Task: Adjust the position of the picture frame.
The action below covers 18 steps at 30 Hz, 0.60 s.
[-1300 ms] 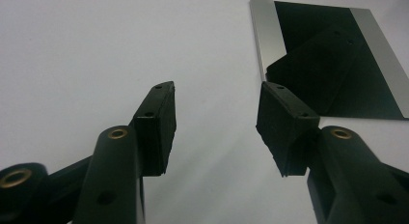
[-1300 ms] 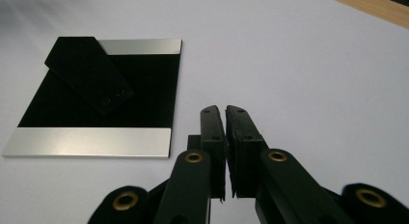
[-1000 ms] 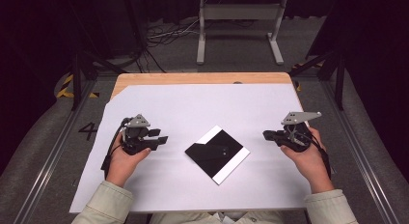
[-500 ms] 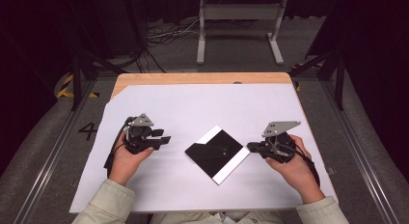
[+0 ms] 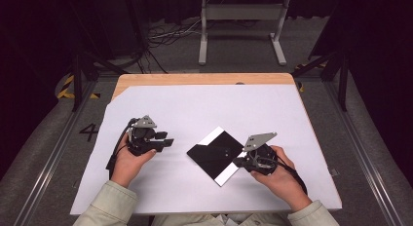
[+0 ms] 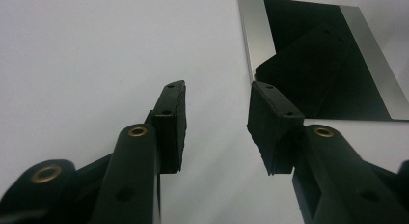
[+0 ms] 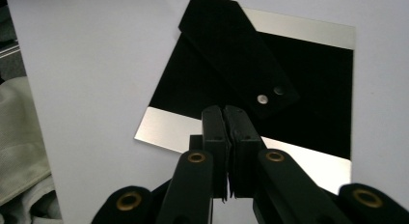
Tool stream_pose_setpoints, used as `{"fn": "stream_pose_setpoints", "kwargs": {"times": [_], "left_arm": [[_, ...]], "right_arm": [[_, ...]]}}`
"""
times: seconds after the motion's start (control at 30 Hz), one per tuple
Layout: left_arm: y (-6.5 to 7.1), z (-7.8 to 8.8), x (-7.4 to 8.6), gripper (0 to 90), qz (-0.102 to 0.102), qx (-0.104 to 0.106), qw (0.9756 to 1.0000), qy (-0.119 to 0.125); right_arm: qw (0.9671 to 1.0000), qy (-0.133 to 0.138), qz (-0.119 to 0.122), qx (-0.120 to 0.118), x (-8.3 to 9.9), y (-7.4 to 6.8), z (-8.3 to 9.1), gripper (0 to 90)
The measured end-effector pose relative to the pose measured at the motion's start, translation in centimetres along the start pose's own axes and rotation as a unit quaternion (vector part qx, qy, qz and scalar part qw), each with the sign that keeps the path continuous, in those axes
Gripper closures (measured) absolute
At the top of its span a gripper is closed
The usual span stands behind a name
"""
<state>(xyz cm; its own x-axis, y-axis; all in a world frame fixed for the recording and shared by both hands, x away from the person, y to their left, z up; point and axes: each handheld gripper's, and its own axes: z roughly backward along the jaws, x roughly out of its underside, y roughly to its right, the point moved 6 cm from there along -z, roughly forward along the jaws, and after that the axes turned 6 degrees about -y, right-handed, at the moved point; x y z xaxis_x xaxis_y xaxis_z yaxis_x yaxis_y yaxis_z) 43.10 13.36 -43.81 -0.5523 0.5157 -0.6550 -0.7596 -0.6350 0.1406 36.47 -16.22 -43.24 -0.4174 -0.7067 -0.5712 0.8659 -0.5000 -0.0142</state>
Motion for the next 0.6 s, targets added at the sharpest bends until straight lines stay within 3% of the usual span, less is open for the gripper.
{"fn": "stream_pose_setpoints", "kwargs": {"times": [0.6], "left_arm": [[0.0, -0.3, 0.1, 55.5, -0.003, -0.001, 1.0, -0.006]], "right_arm": [[0.9988, -0.022, 0.035, -0.027, -0.4, -3.0, -2.6, 86.7]]}}
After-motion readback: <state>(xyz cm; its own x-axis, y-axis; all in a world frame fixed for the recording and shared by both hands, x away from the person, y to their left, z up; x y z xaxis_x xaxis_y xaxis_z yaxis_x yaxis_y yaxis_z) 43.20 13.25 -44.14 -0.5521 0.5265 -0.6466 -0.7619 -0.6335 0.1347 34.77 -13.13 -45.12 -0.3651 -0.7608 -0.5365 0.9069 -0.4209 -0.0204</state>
